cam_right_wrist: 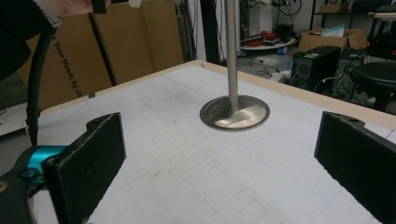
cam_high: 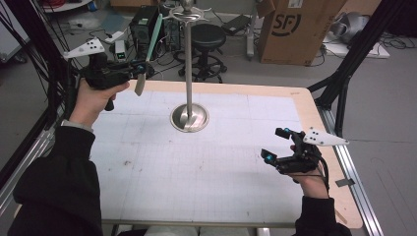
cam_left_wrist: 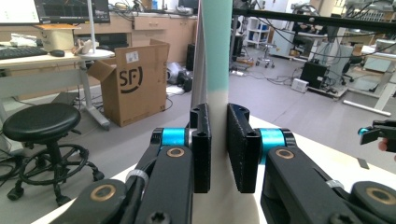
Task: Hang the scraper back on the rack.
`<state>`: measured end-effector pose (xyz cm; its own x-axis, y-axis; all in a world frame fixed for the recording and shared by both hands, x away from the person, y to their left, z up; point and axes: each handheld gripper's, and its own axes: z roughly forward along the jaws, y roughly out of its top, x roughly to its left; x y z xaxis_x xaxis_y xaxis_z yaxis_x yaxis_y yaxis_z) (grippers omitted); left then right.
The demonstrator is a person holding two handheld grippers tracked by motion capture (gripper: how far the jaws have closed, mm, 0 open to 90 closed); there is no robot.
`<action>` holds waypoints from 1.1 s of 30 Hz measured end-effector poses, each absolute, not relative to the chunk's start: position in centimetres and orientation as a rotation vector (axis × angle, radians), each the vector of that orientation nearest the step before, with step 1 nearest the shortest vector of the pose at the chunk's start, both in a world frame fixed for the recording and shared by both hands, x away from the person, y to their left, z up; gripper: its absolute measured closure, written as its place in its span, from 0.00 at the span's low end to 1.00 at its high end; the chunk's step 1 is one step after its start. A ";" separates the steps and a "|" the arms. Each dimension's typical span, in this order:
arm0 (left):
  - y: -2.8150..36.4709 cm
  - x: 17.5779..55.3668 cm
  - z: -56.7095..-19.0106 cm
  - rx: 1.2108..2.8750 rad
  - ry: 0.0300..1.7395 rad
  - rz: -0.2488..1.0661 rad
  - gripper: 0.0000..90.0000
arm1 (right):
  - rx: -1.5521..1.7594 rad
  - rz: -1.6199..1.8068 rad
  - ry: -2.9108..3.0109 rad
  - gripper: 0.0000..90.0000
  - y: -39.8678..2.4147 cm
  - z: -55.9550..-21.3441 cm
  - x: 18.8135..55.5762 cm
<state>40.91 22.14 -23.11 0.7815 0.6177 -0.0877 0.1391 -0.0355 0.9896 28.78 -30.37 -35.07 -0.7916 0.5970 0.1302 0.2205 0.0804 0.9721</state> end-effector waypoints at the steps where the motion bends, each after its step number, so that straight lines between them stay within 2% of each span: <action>1: 22.1 41.0 -23.2 1.588 0.622 0.429 0.89 | 0.815 1.765 2.064 0.01 -30.4 -35.1 28.8; 19: 22.1 41.3 -23.4 1.582 0.637 0.449 0.89 | 0.812 1.778 2.051 0.01 -30.4 -35.0 28.7; 33: 20.0 42.4 -24.6 1.588 0.657 0.428 0.89 | 0.828 1.781 2.051 0.01 -30.7 -35.1 28.6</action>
<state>42.36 19.97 -24.60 0.7649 0.6357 -0.1041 0.1620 -0.0334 0.9862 28.63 -30.67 -35.12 -0.7886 0.5980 0.1430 0.2254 0.0647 0.9721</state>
